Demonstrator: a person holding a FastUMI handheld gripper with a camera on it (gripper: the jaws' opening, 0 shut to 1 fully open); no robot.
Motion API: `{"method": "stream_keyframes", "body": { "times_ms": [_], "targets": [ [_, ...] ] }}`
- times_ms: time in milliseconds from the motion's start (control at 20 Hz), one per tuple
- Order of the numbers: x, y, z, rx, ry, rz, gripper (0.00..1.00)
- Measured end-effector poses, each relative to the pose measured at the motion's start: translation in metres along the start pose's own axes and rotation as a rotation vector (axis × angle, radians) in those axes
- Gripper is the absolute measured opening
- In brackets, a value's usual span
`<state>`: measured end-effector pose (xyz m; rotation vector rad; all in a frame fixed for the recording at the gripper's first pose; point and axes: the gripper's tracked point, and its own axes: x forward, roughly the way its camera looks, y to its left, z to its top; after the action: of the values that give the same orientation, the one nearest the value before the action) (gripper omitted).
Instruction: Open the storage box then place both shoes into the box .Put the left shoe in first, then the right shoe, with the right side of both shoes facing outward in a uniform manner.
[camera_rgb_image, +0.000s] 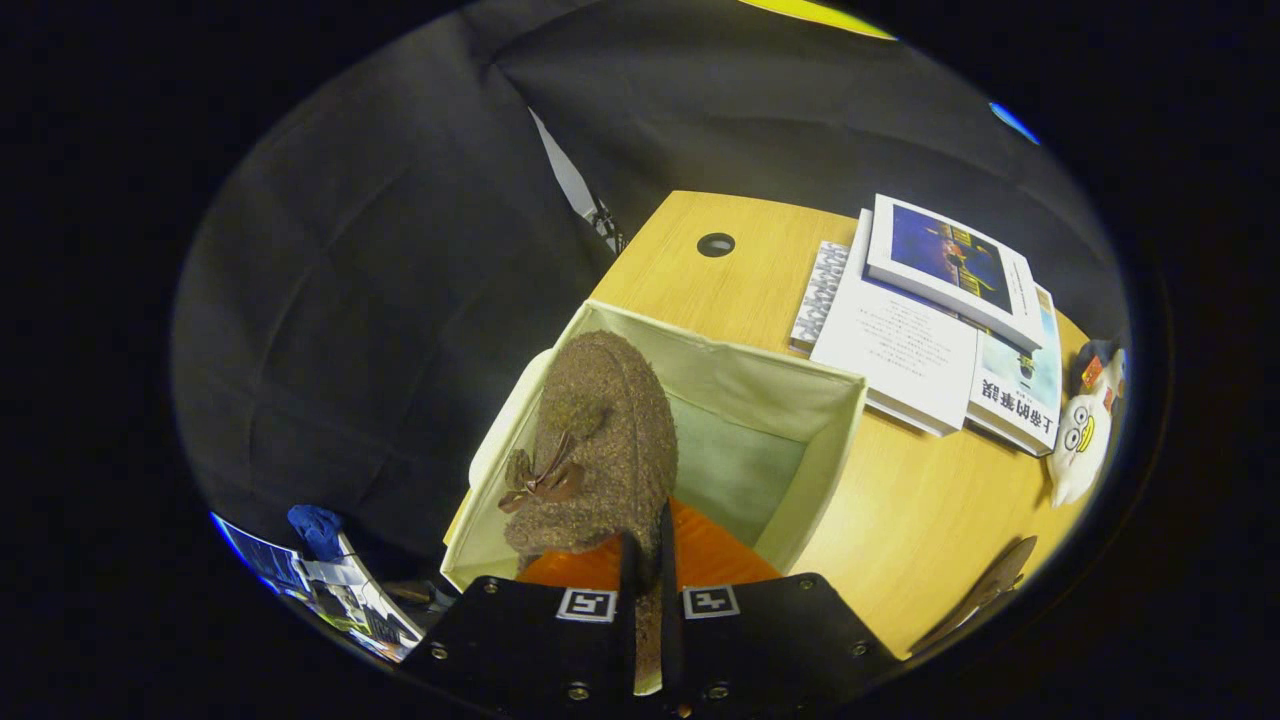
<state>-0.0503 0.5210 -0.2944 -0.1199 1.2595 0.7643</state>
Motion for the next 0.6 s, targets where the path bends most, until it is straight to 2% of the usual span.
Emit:
{"method": "stream_keyframes", "body": {
  "times_ms": [50,150,200,300,400,600],
  "targets": [
    [-0.001,0.003,0.000,0.002,-0.002,0.018,0.10],
    [-0.002,0.003,0.001,-0.007,-0.008,0.013,0.25],
    [-0.004,-0.001,0.005,-0.026,-0.026,0.002,0.45],
    [-0.017,-0.008,0.012,-0.062,-0.064,-0.025,0.76],
    [-0.026,-0.012,0.015,-0.078,-0.088,-0.029,0.83],
    [-0.051,-0.029,0.016,-0.060,-0.123,-0.035,0.83]
  ]
}}
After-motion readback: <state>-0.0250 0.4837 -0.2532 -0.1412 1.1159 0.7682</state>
